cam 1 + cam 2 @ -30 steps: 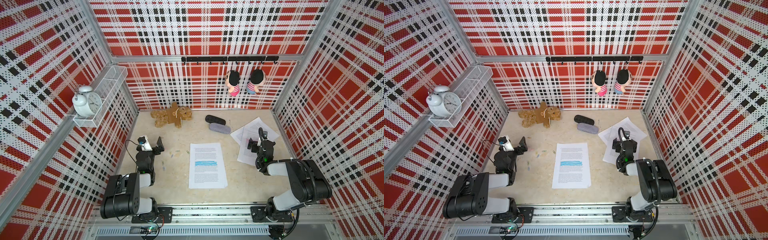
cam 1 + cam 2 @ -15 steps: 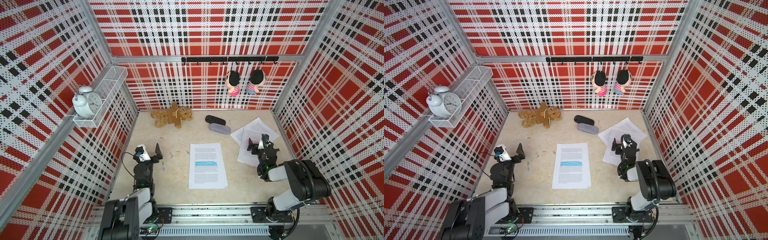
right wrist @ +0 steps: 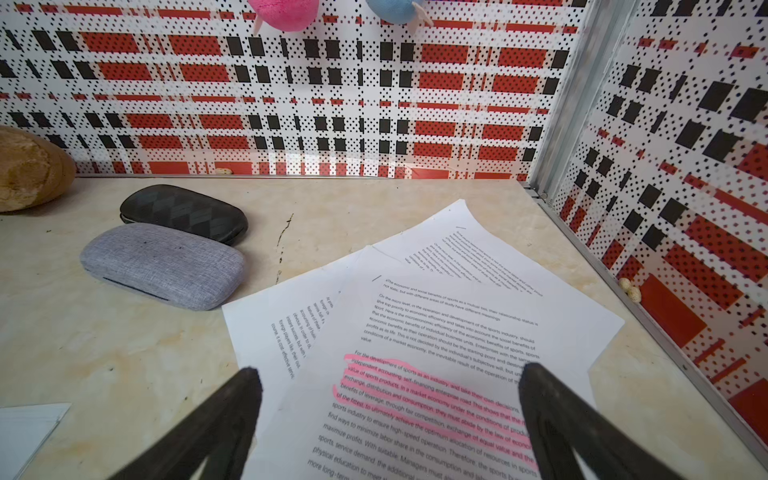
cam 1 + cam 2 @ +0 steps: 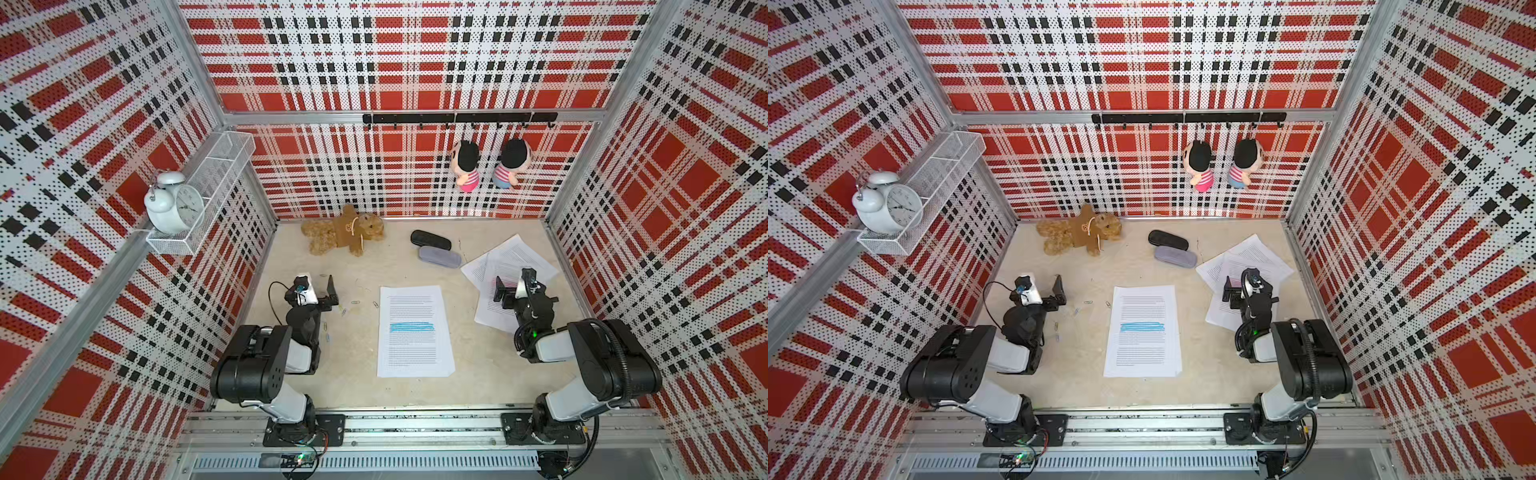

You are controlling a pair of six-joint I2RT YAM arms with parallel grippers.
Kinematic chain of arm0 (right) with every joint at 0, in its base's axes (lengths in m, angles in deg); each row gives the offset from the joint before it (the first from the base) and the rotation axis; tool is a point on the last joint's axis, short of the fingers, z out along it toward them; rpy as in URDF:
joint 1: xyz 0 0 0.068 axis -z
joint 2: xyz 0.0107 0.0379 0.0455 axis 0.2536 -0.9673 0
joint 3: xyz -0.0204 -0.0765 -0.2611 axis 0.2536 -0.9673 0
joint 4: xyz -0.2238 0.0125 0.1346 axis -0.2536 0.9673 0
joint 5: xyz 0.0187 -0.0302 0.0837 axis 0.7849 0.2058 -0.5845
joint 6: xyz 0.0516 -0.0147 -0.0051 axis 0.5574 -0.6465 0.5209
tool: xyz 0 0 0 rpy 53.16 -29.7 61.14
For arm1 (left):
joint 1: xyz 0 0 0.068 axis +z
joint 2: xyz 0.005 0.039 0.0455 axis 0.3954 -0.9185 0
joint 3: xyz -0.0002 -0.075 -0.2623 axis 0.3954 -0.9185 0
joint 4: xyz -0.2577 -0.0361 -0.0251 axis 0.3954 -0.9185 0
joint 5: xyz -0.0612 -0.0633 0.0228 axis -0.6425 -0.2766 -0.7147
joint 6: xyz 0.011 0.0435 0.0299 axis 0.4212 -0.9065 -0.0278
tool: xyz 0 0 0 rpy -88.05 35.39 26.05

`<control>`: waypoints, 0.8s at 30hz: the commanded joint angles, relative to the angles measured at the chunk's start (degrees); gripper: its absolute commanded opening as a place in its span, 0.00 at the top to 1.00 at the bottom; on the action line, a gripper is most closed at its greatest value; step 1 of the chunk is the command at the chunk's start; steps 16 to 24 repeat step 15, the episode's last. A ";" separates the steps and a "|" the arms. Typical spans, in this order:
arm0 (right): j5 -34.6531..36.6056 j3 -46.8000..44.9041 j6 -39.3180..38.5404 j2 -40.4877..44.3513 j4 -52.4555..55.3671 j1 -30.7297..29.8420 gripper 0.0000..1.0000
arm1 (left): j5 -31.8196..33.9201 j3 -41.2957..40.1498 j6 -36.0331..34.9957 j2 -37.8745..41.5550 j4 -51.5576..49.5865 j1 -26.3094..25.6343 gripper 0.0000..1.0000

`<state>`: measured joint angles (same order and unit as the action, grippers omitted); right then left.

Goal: Unclip the paperclips from the documents
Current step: Reset both arms

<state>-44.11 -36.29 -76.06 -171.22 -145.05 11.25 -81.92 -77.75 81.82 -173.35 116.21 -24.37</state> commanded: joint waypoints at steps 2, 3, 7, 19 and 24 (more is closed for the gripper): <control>-0.49 -0.26 -1.08 -0.15 -2.30 0.41 0.00 | 1.60 -0.24 -1.55 -0.16 3.09 -0.44 0.02; -0.48 -0.23 -1.07 -0.15 -2.33 0.38 0.00 | 1.51 -0.15 -1.56 -0.32 3.02 -0.35 0.02; -0.37 -0.26 -1.11 -0.16 -2.37 0.41 0.00 | -0.40 1.45 -1.34 -0.64 0.15 0.31 0.02; -0.35 -0.51 -1.09 -0.15 -2.51 0.45 0.00 | -2.37 1.41 -0.26 -0.35 0.01 1.64 0.02; -0.35 -0.51 -1.09 -0.15 -2.51 0.45 0.00 | -2.37 1.41 -0.26 -0.35 0.01 1.64 0.02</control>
